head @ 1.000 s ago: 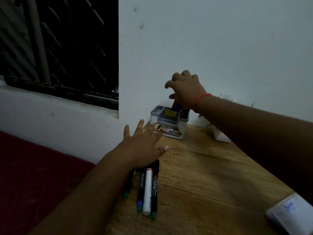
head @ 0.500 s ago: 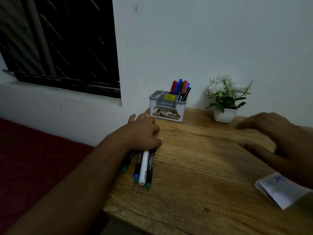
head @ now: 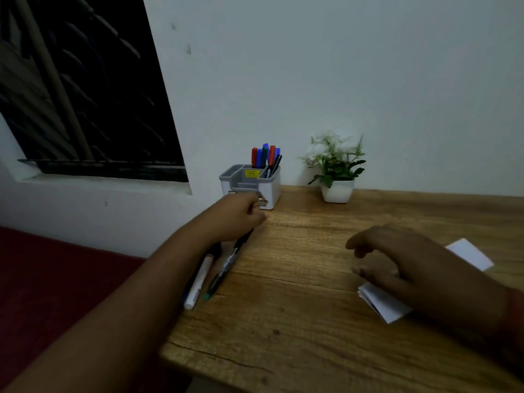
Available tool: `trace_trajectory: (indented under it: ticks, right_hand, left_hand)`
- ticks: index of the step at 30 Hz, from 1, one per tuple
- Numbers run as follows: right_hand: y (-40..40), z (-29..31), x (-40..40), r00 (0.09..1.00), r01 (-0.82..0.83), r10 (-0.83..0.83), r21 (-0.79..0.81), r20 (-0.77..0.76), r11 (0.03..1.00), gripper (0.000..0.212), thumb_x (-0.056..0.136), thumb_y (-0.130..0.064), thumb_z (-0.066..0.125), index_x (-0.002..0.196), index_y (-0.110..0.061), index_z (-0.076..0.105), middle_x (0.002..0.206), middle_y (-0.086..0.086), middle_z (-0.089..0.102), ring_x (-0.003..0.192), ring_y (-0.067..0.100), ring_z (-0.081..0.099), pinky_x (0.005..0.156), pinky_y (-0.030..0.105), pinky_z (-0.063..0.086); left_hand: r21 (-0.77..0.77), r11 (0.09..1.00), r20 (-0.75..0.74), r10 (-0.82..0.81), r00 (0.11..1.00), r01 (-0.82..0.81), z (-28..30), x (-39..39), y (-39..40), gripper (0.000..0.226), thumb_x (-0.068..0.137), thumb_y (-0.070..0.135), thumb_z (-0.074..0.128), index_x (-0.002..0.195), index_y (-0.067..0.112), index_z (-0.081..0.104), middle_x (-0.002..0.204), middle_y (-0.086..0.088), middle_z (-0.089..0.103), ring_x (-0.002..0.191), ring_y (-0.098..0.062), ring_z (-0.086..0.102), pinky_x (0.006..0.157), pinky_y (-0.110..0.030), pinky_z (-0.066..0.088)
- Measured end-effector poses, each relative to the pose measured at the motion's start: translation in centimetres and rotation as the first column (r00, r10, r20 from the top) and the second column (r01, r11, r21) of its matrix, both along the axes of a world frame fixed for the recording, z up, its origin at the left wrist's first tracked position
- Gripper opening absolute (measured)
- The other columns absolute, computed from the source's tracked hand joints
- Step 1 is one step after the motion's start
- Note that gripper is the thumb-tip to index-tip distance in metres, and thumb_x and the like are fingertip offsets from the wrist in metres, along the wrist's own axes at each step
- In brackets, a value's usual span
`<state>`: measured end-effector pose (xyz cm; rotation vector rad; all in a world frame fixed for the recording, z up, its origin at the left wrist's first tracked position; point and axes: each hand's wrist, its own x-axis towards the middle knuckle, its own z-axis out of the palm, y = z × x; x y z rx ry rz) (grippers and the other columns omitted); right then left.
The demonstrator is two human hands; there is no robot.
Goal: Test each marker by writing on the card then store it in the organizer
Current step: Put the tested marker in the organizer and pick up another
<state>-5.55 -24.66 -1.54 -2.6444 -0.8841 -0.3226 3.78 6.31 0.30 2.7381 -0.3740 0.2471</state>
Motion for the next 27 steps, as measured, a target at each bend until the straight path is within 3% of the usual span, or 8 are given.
trace_trajectory:
  ticks: [2,5,9,13,16,19,24,27]
  right_hand:
    - [0.3,0.0,-0.2,0.999,-0.003,0.002,-0.016,-0.042,1.000,0.037,0.084,-0.071,0.038,0.118,-0.056,0.046,0.108,-0.035,0.054,0.105,-0.016,0.050,0.091,0.016,0.046]
    - [0.9,-0.2,-0.2,0.997,0.003,0.006,0.112,-0.083,0.994,0.031,0.090,-0.060,0.051,0.119,-0.050,0.051,0.109,-0.030,0.058,0.105,-0.012,0.054,0.091,0.019,0.049]
    - [1.3,-0.7,-0.1,0.983,0.092,-0.025,0.370,-0.182,0.924,0.034,0.092,-0.051,0.060,0.125,-0.044,0.052,0.111,-0.023,0.062,0.102,-0.008,0.059,0.089,0.022,0.054]
    - [0.6,-0.2,0.3,0.981,0.152,-0.049,0.579,-0.190,0.801,0.029,0.097,-0.026,0.065,0.117,-0.042,0.052,0.096,-0.009,0.072,0.083,-0.001,0.071,0.075,0.021,0.057]
    - [-0.7,0.7,1.2,0.975,0.212,-0.097,0.717,-0.200,0.664,0.018,0.098,-0.013,0.063,0.113,-0.023,0.066,0.083,0.003,0.074,0.062,0.009,0.072,0.058,0.022,0.056]
    - [-2.3,1.5,1.7,0.962,0.260,-0.074,0.812,-0.261,0.522,0.007,0.095,-0.012,0.068,0.099,-0.008,0.070,0.073,0.014,0.073,0.052,0.019,0.067,0.043,0.028,0.050]
    - [-3.5,2.0,2.2,0.950,0.296,-0.013,0.890,-0.311,0.347,0.020,0.092,-0.018,0.071,0.093,0.001,0.064,0.069,0.014,0.071,0.049,0.019,0.064,0.039,0.023,0.038]
    - [-3.2,1.7,2.3,0.933,0.308,0.069,0.885,-0.352,0.349,0.012,0.091,-0.017,0.071,0.087,-0.008,0.065,0.069,0.011,0.066,0.054,0.021,0.061,0.044,0.027,0.043]
  left_hand:
    - [-0.012,0.998,0.034,-0.054,0.998,0.055,0.6,-0.1,-2.1,0.025,0.096,0.039,0.058,0.083,0.018,0.053,0.079,0.001,0.060,0.072,-0.014,0.055,0.061,-0.030,0.041]
    - [-0.074,0.990,0.133,-0.113,0.985,0.124,1.5,-0.6,-6.0,0.027,0.098,0.043,0.055,0.091,0.017,0.058,0.086,-0.003,0.062,0.081,-0.018,0.059,0.071,-0.037,0.049]
    - [-0.338,0.922,0.279,-0.095,0.955,0.190,2.9,-1.2,-10.9,0.028,0.101,0.040,0.050,0.090,0.015,0.058,0.083,-0.007,0.063,0.075,-0.021,0.061,0.068,-0.036,0.050]
    - [-0.752,0.625,0.257,-0.012,0.966,0.208,2.8,-1.3,-14.3,0.030,0.103,0.036,0.048,0.092,0.010,0.058,0.072,-0.004,0.064,0.054,-0.011,0.062,0.062,-0.031,0.053]
    - [-0.862,0.480,0.164,-0.035,0.986,0.161,0.5,-0.6,-14.9,0.026,0.103,0.032,0.049,0.097,0.010,0.062,0.081,-0.003,0.068,0.061,-0.013,0.067,0.073,-0.037,0.056]
    - [-0.818,0.552,0.083,-0.165,0.983,0.162,-2.2,-0.4,-14.4,0.021,0.100,0.030,0.052,0.096,0.015,0.066,0.069,-0.006,0.066,0.063,-0.014,0.064,0.083,-0.040,0.057]
    - [-0.771,0.587,0.051,-0.330,0.943,0.247,-2.8,-1.2,-14.5,0.036,0.089,0.042,0.057,0.100,0.010,0.067,0.059,-0.002,0.061,0.073,-0.034,0.065,0.085,-0.038,0.054]
    - [-0.676,0.670,0.066,-0.359,0.931,0.306,-3.2,-1.4,-14.7,0.018,0.098,0.034,0.058,0.102,0.018,0.066,0.074,-0.011,0.063,0.065,-0.020,0.063,0.081,-0.048,0.055]
